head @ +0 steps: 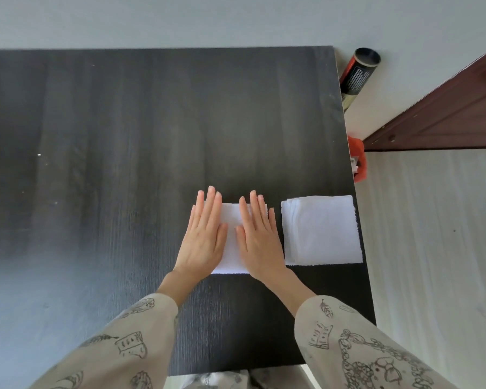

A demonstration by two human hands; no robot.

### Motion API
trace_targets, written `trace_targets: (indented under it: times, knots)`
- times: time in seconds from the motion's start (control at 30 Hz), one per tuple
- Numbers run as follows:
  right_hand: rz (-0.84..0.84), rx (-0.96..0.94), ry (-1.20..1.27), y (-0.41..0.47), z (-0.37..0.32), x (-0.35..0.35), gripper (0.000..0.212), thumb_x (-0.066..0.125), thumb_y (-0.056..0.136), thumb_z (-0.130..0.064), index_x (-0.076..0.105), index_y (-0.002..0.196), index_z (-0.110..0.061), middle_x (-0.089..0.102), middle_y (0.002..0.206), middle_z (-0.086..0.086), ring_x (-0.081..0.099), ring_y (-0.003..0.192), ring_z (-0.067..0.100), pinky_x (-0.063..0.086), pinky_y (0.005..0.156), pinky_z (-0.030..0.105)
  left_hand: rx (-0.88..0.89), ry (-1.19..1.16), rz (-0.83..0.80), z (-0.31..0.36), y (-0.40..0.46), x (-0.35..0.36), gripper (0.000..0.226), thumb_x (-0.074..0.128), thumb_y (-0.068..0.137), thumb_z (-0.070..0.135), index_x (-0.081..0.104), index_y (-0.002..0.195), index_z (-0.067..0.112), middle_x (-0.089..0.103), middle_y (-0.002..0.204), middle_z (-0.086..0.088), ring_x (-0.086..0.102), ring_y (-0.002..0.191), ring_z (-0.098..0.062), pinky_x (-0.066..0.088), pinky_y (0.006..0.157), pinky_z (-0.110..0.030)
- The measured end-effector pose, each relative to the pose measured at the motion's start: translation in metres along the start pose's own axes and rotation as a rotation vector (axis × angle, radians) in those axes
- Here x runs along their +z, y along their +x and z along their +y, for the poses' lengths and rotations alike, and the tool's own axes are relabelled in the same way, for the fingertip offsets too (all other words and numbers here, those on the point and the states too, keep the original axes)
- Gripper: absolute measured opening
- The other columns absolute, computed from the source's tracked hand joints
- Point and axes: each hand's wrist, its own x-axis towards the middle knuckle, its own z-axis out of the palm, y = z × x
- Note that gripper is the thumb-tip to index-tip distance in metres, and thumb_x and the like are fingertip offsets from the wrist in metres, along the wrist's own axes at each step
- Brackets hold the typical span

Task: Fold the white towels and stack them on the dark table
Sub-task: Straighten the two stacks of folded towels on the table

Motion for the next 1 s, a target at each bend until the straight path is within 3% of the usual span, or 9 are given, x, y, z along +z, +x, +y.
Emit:
trace_targets:
  times: [0.1,0.17,0.23,0.3,0.4,0.57,0.77,0.9,1.0]
  knots:
    - [-0.011,0.124,0.368,-0.009,-0.007,-0.021,0.053,0.013,0.098,-0.04,-0.016,0.141,-0.032,-0.023,0.149,-0.012,-0.022,0.139,0.004,-0.01,0.115,0.024,-0.305,-0.499,0.082,0.025,-0.01,-0.019,0.057,0.024,0.101,0.034,-0.009,0.146,0.023,-0.012,0.152,0.016,-0.009,0.14,0.003,0.0,0.114,-0.017]
    - [-0.03,0.315,0.589,-0.014,-0.014,-0.035,0.054,0.016,0.101,-0.039,-0.015,0.144,-0.027,-0.019,0.154,-0.009,-0.014,0.143,0.007,-0.003,0.117,0.026,-0.574,-0.712,0.121,0.025,-0.015,-0.021,0.056,0.023,0.1,0.037,-0.004,0.147,0.024,-0.002,0.153,0.016,0.002,0.139,0.001,0.006,0.114,-0.023]
    - [-0.081,0.534,0.769,-0.017,-0.019,-0.046,0.056,0.018,0.102,-0.037,-0.007,0.148,-0.019,-0.008,0.158,-0.004,-0.002,0.146,0.014,0.004,0.117,0.029,-0.731,-0.818,0.082,0.018,-0.02,-0.019,0.057,0.026,0.095,0.048,0.017,0.145,0.022,0.021,0.153,0.005,0.023,0.137,-0.013,0.02,0.114,-0.039]
    - [-0.154,0.68,0.862,-0.02,-0.021,-0.05,0.055,0.017,0.102,-0.038,-0.001,0.149,-0.017,0.004,0.158,0.0,0.01,0.145,0.019,0.014,0.115,0.031,-0.801,-0.882,0.041,0.013,-0.024,-0.014,0.064,0.028,0.081,0.06,0.046,0.12,0.014,0.051,0.127,-0.014,0.051,0.111,-0.024,0.04,0.099,-0.048]
    - [-0.219,0.754,0.95,-0.025,-0.025,-0.048,0.056,0.014,0.101,-0.043,0.004,0.15,-0.018,0.015,0.157,0.0,0.019,0.143,0.021,0.02,0.114,0.035,-0.809,-0.851,0.055,0.022,-0.028,-0.013,0.043,0.025,0.088,0.047,0.048,0.088,0.011,0.055,0.09,-0.007,0.051,0.087,-0.018,0.043,0.083,-0.038]
    - [-0.232,0.787,0.992,-0.026,-0.03,-0.039,0.06,0.011,0.098,-0.05,0.013,0.15,-0.021,0.029,0.152,0.0,0.029,0.139,0.021,0.024,0.116,0.043,-0.827,-0.846,0.032,0.024,-0.024,-0.016,0.048,0.02,0.096,0.044,0.059,0.105,0.017,0.064,0.106,-0.005,0.06,0.1,-0.022,0.045,0.095,-0.042]
    - [-0.278,0.81,1.009,-0.025,-0.031,-0.046,0.058,0.008,0.099,-0.049,0.016,0.149,-0.021,0.023,0.154,-0.002,0.024,0.141,0.02,0.019,0.117,0.043,-0.801,-0.918,-0.023,0.018,-0.028,-0.021,0.051,0.015,0.099,0.044,0.062,0.102,0.024,0.067,0.107,-0.005,0.063,0.1,-0.022,0.049,0.092,-0.039]
    - [-0.249,0.848,1.089,-0.03,-0.031,-0.055,0.055,0.011,0.101,-0.045,0.025,0.146,-0.018,0.034,0.148,0.001,0.032,0.136,0.019,0.023,0.116,0.038,-0.748,-0.797,-0.078,0.02,-0.032,-0.025,0.053,0.016,0.095,0.049,0.049,0.121,0.016,0.054,0.126,-0.011,0.057,0.104,-0.019,0.044,0.097,-0.04]
    - [-0.066,0.996,1.213,-0.036,-0.028,-0.06,0.038,0.021,0.102,-0.039,0.038,0.126,-0.014,0.044,0.124,0.003,0.041,0.119,0.017,0.029,0.11,0.034,-0.617,-0.49,0.047,0.028,-0.021,-0.039,0.05,0.021,0.099,0.037,0.024,0.144,0.015,0.029,0.15,-0.002,0.031,0.135,-0.021,0.022,0.11,-0.036]
